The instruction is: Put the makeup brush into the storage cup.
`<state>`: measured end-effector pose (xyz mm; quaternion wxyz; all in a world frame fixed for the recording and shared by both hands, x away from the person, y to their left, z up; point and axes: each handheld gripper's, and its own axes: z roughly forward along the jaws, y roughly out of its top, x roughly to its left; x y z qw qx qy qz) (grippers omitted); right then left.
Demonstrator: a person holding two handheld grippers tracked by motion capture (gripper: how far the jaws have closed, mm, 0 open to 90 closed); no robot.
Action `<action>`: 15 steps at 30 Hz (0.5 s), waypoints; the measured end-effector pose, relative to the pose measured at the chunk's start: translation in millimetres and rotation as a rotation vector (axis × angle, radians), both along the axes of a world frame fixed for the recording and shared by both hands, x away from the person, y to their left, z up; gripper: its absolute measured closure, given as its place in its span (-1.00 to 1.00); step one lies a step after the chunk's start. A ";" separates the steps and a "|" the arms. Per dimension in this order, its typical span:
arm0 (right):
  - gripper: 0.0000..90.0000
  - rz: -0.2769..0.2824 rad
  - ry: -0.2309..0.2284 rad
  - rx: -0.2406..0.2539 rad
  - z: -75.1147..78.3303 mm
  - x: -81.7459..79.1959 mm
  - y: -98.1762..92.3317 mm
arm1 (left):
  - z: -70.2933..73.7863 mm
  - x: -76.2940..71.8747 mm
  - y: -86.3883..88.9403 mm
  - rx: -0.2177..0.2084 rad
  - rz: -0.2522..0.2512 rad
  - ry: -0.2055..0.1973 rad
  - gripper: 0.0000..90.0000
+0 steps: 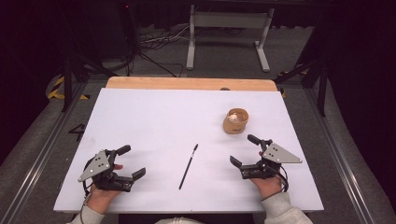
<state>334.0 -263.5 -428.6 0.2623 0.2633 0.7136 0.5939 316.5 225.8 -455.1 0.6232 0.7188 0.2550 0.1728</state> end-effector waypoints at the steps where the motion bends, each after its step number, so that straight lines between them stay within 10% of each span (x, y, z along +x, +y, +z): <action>1: -0.99 -0.003 -0.002 -0.004 0.2 -0.3 0.4 | 0.6 -0.3 -0.2 0.002 -0.003 -0.005 -0.97; 15: -0.98 -0.010 0.006 -0.036 3.1 -2.1 2.8 | 2.6 -1.2 -3.1 0.004 -0.010 -0.008 -0.96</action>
